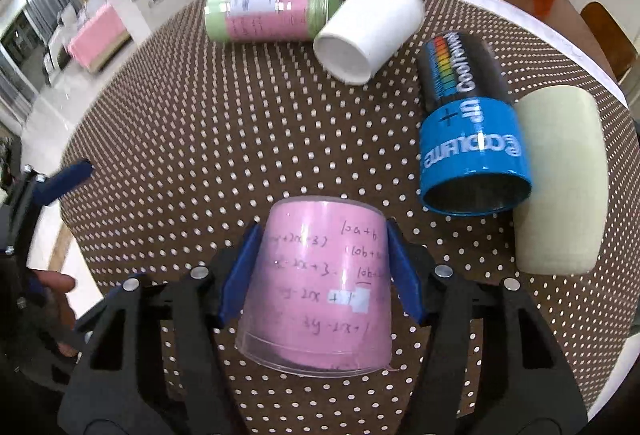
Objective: Flip cup upside down
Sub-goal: 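Grasp the inverted pink cup again with the right gripper and lift, then set the pink cup rim-down on the cloth and open the right gripper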
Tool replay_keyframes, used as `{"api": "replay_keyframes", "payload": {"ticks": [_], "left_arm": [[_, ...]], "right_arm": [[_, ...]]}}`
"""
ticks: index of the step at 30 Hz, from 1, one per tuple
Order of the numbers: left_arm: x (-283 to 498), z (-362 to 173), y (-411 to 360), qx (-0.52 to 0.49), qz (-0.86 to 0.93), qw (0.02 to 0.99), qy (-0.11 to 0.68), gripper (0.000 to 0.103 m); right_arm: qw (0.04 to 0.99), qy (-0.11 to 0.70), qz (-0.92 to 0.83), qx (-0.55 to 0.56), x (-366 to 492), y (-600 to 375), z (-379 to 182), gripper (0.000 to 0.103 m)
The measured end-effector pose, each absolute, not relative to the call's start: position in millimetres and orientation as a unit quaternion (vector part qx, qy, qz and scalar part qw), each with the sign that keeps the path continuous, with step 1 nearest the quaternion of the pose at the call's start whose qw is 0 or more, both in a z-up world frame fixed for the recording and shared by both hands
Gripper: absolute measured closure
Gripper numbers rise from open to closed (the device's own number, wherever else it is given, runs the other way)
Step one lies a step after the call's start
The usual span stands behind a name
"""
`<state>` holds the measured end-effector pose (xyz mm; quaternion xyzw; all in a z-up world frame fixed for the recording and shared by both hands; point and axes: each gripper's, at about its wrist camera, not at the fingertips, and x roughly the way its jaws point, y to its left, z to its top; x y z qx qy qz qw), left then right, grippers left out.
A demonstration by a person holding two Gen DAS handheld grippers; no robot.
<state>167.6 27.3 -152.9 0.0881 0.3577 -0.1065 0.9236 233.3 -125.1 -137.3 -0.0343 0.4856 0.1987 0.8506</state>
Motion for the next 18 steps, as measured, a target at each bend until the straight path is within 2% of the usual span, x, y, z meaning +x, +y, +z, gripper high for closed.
{"api": "replay_keyframes", "payload": {"ticks": [4,8,12,14,18], "left_arm": [[171,-151,26,0.086,-0.106,0.925,0.355,0.005],[172,-150,25,0.082,-0.105,0.927,0.351,0.005],[171,-154,24,0.080,-0.104,0.926,0.353,0.005],[171,-156,25,0.079,-0.104,0.925,0.356,0.005],[169,-159,24,0.079,-0.106,0.925,0.356,0.005]], "right_arm": [[0.892,0.407,0.195,0.014,201,-141,-124,0.042],[0.945,0.283,0.147,0.074,155,-159,-129,0.042],[0.971,0.207,0.083,0.086,126,-160,-152,0.042],[0.982,0.161,0.053,0.079,116,-161,-140,0.042],[0.977,0.196,0.029,0.075,116,-156,-147,0.042]]}}
